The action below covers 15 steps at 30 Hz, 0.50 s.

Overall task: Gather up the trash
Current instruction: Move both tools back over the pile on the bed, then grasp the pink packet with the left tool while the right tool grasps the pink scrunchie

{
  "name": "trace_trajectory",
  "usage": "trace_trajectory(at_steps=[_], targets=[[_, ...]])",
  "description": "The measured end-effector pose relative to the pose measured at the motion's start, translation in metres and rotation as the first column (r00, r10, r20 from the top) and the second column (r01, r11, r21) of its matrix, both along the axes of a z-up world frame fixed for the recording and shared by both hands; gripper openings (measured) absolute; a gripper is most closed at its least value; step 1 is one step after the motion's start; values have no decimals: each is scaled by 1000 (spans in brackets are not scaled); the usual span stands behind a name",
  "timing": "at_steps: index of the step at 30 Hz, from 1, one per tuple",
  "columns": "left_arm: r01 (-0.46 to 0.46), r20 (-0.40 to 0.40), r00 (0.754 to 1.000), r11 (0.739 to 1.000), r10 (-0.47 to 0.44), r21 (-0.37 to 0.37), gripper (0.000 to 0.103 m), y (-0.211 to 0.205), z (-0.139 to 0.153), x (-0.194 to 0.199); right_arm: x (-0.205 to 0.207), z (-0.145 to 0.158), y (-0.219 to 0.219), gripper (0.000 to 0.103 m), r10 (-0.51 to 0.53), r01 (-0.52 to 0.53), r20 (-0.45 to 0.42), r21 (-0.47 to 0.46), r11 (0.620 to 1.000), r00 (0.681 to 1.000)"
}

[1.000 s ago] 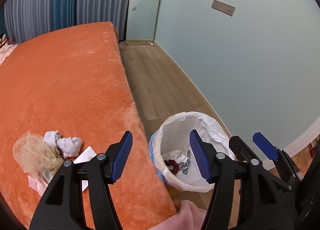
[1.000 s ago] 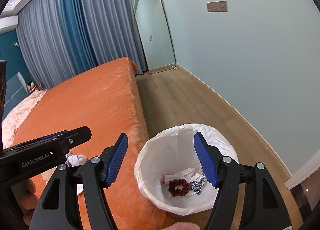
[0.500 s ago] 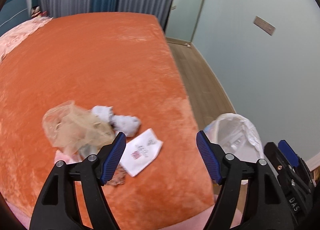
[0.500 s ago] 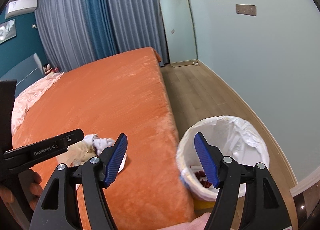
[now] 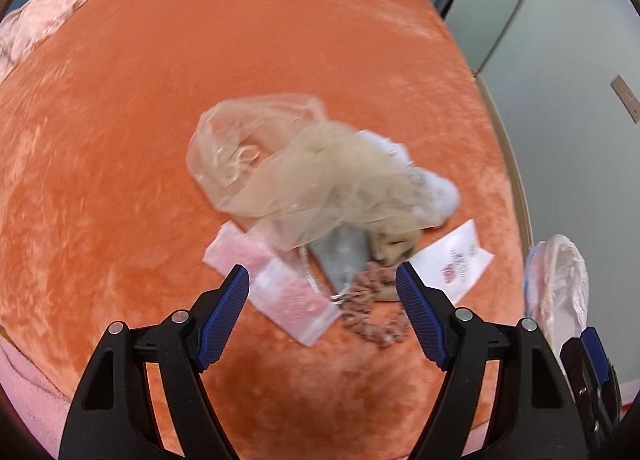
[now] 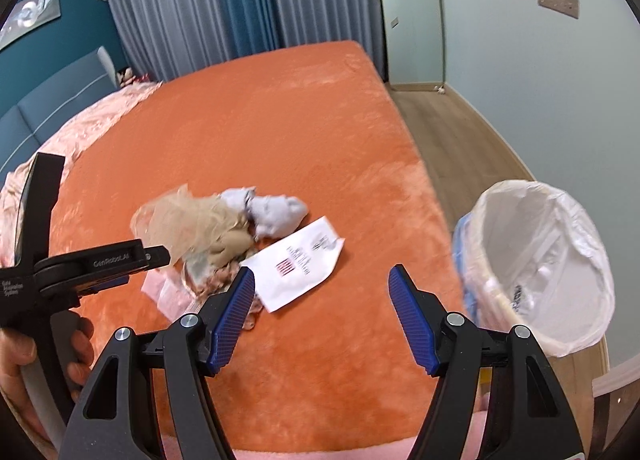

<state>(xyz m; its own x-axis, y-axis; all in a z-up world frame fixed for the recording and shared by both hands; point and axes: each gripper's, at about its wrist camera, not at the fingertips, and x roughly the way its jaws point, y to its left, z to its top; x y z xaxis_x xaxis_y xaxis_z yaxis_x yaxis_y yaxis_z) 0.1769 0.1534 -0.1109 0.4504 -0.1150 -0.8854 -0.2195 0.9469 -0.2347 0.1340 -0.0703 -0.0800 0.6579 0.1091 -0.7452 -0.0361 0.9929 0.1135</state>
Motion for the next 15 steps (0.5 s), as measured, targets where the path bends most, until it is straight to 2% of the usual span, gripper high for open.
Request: trace_trajectory(at_steps=[9,12,15], targets=[[-71,-136,988,997,68,-18,70,25,-51,8,21,-47,44,67,54,-53,-102,15,998,993],[-85,-171,982,996,78,-36,65,28,-64,10,28,-60,54,66,67,-65,-131,24,998,989],[-87,-178,981,996,79,-37,59,28,-69,14,37,-74,61,59,79,-74,-163,38,997,983]])
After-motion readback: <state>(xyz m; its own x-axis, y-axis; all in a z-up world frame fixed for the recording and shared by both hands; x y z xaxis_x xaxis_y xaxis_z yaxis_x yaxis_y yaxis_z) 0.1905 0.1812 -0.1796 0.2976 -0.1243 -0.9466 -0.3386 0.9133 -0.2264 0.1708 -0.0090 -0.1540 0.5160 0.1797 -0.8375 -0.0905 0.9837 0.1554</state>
